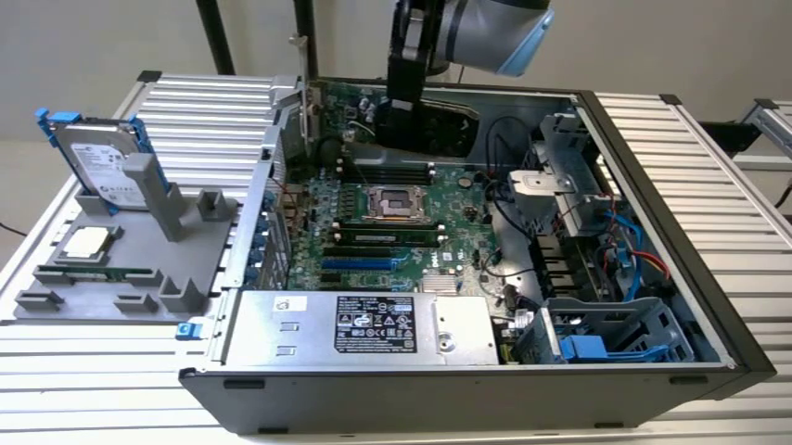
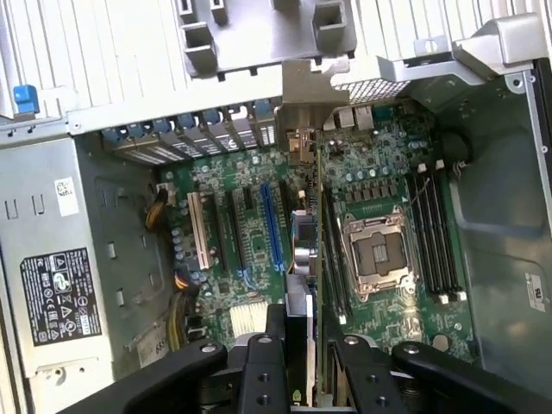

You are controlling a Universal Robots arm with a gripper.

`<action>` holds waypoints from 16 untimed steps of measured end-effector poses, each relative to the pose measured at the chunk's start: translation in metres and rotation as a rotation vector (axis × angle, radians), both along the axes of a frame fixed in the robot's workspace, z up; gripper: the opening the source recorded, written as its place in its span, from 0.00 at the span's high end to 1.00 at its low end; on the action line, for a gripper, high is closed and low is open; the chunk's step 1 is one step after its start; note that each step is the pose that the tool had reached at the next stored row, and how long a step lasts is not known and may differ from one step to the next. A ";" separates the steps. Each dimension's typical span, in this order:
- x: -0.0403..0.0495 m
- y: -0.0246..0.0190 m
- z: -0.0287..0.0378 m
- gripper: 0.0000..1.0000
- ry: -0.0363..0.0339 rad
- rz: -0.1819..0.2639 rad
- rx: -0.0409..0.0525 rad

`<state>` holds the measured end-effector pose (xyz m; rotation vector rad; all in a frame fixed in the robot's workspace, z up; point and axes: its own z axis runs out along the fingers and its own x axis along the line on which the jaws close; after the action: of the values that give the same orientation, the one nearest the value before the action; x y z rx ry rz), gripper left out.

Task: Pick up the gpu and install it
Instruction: 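Insert the gpu into the slot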

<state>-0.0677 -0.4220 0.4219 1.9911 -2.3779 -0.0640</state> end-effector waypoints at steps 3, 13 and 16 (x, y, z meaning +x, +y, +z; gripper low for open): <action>0.0000 0.0000 0.0000 1.00 0.0000 0.034 -0.0001; 0.0000 0.0000 0.0000 1.00 0.0000 0.148 0.0000; 0.0000 0.0000 0.0000 1.00 0.0000 0.182 0.0000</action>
<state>-0.0677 -0.4220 0.4219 2.1962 -2.1850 -0.0581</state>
